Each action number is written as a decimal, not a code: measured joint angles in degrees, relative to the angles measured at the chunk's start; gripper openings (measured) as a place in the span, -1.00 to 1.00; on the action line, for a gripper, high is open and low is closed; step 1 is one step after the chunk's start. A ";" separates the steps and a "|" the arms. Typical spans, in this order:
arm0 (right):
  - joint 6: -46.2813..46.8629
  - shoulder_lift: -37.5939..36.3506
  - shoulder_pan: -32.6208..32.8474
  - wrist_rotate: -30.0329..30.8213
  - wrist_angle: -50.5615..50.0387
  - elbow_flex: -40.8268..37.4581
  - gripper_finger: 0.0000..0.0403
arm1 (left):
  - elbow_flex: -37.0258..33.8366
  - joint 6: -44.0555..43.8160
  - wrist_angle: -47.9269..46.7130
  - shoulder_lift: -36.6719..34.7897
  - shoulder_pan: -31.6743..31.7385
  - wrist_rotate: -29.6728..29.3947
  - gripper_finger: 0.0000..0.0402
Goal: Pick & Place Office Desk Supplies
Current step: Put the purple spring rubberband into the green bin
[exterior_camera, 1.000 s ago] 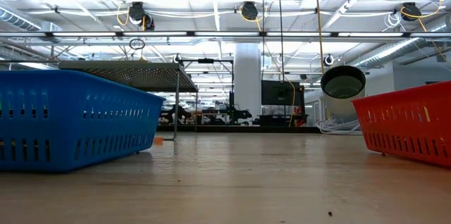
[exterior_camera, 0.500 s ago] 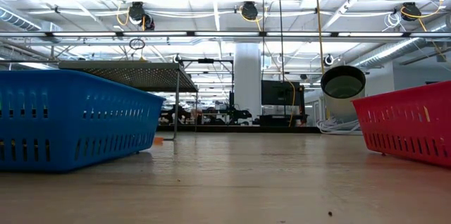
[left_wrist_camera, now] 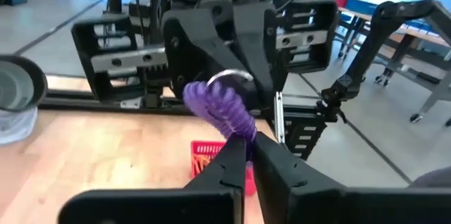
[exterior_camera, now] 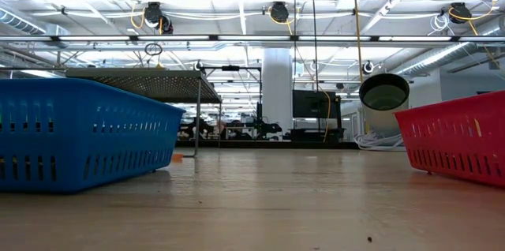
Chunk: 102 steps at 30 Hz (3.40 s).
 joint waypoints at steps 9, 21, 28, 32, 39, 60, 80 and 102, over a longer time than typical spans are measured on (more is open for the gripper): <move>-0.02 0.00 -0.02 0.00 0.17 0.00 -1.00 | -0.02 -1.07 0.84 -0.02 0.00 1.49 -0.97; 5.96 0.04 0.00 -0.18 2.91 0.00 -0.63 | -0.02 -2.51 1.28 -0.07 0.00 1.39 -0.98; 6.83 0.04 0.00 -0.20 2.55 0.00 -0.30 | -0.02 -2.73 0.32 -1.19 0.04 0.24 -0.98; 8.16 0.04 0.00 -0.30 2.07 0.00 -0.17 | -0.02 -2.75 -1.85 -2.86 0.04 -0.50 -0.98; 8.10 0.04 0.02 -0.38 0.52 0.00 -0.05 | 0.00 -3.06 -7.50 -7.97 0.04 -1.78 -0.98; 7.52 0.04 0.02 -0.24 0.32 0.00 -0.07 | 0.00 -20.90 -51.31 -18.53 -6.10 0.65 -0.98; 6.84 0.04 -0.11 0.06 -0.13 0.00 -0.05 | 0.00 -33.27 -54.35 -7.56 -23.42 1.91 -0.98; 7.50 0.04 -0.11 -0.18 -1.52 -0.02 -0.08 | -0.30 -34.49 -54.79 -0.21 -24.72 -0.21 -0.96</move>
